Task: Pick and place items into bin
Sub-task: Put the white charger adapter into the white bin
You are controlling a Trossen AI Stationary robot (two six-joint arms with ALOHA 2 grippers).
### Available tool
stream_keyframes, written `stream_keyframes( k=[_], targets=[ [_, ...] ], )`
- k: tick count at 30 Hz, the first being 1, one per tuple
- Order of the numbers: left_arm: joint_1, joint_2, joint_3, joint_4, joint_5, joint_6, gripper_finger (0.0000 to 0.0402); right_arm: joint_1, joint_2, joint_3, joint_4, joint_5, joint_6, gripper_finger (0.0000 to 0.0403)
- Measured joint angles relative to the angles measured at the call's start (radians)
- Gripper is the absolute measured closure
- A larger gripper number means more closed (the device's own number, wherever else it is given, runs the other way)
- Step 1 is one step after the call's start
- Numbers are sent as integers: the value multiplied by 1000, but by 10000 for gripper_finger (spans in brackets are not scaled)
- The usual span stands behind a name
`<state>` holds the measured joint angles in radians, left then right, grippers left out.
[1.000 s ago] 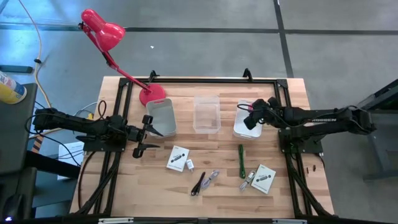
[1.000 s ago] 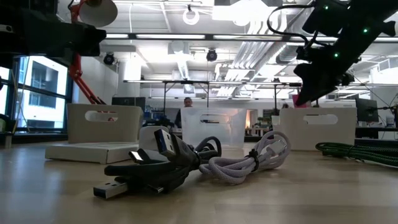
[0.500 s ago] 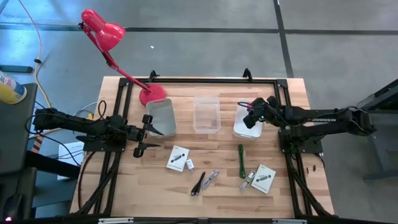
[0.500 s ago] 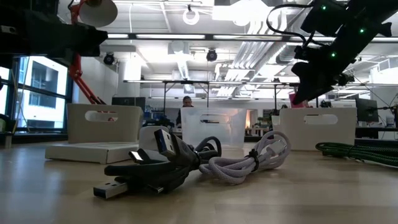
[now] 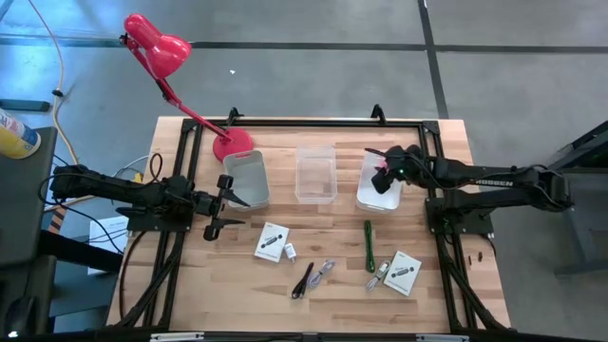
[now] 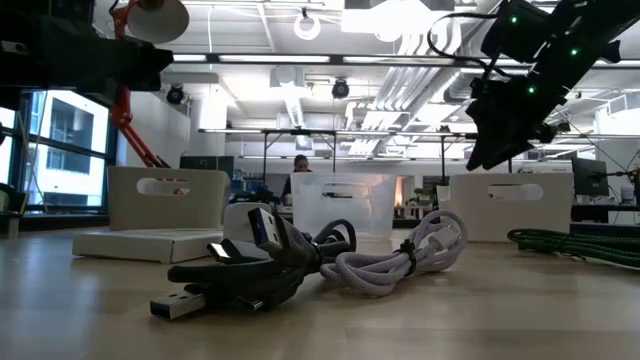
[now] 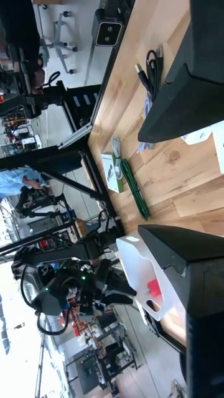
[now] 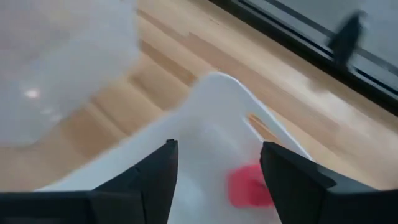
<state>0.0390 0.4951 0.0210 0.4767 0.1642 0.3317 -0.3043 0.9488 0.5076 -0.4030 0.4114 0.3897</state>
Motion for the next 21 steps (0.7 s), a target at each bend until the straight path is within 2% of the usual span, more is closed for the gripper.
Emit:
stream_keyframes(
  k=[10,16,21],
  targets=[
    [0,0,0,-3,0,0,185,155,0,2,238,-247,-128,206],
    [0,0,0,-6,12,-3,185,288,0,2,300,-263,-128,214],
    [-26,0,0,-5,110,-22,186,387,0,2,374,-262,-128,220]
  ],
)
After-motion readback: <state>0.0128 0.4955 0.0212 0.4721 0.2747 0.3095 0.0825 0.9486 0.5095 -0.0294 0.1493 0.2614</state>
